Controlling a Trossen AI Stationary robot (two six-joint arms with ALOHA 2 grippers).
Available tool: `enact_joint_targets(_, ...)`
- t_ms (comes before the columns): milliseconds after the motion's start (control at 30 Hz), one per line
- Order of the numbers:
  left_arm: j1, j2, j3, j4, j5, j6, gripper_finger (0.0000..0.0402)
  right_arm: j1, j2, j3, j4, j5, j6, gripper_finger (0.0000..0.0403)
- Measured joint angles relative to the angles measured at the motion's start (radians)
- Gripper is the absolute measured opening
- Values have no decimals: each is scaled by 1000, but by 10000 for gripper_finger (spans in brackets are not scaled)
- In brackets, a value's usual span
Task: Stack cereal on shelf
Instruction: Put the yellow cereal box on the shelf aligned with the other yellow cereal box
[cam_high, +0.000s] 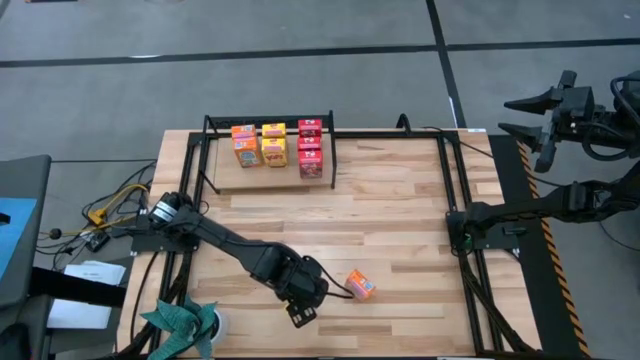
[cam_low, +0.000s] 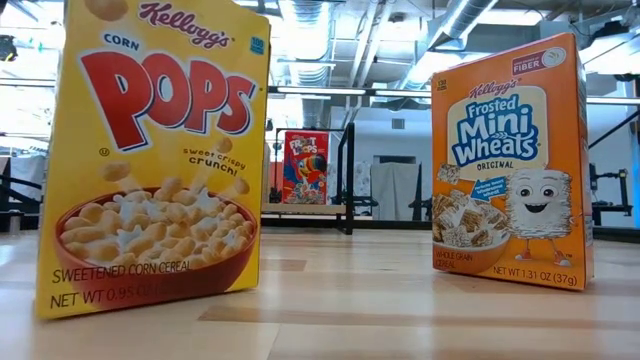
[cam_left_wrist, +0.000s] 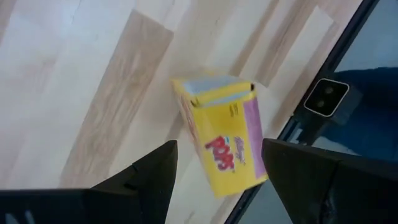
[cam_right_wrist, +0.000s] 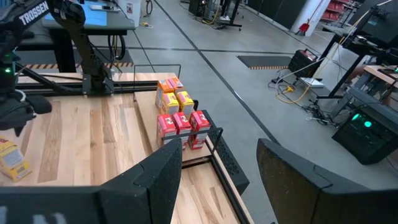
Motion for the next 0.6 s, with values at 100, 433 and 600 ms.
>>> enact_joint_targets(100, 10, 0, 0, 24, -4, -10, 224, 0, 0, 0, 0, 0, 0, 232)
enact_joint_targets(433, 47, 0, 0, 131, -74, 197, 224, 0, 0, 0, 0, 0, 0, 232)
enact_joint_targets(600, 67, 1, 0, 202, -113, 271, 224, 0, 0, 0, 0, 0, 0, 232)
